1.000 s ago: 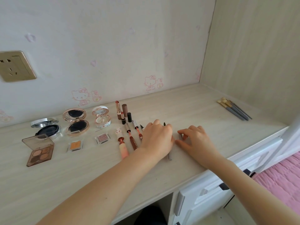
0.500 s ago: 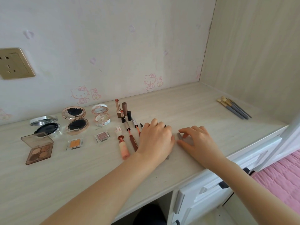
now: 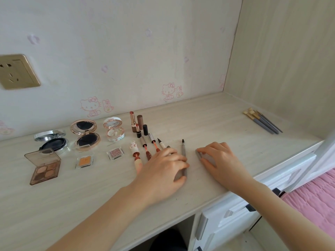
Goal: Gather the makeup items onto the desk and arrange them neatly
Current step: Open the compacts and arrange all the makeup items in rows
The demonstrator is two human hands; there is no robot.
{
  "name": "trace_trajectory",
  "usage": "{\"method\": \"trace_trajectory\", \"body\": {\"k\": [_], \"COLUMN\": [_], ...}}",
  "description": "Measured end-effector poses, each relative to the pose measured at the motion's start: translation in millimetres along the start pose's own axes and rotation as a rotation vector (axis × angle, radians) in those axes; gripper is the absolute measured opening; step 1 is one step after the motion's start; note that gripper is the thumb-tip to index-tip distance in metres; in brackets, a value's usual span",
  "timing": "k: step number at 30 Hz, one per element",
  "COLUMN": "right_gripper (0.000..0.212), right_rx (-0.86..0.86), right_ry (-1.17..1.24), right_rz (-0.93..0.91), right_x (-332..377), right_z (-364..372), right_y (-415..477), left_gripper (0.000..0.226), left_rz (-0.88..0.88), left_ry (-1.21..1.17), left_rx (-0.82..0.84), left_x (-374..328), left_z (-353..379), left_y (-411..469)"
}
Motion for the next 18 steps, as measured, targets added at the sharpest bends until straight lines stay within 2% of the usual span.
{"method": "trace_trajectory", "body": {"k": [9, 18], "right_gripper": [0.022, 0.027], "right_rx": [-0.023, 0.061], "right_ry": [0.016, 0.084], "right_rz": [0.004, -0.046], "right_x": [0.1, 19.4], "right_z": [6.3, 27.1], "right_y": [15.0, 33.3], "left_gripper": [0.024, 0.03], "left_rz": [-0.083, -0.159], "left_ry": [0.118, 0.134], "left_rx": [-0.156, -0.117], "left_x": [-7.9, 9.5], "left_z": [-11.6, -6.8], "left_y": [9.4, 5.4]}}
Point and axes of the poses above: each hand's wrist, its own y-axis towards the middle knuckle, its own z-axis out of the palm, x = y × z, the point moved 8 cm from there along y, towards the middle knuckle, and after that the axes turned 10 degrees about y, right-handed, at the moved point
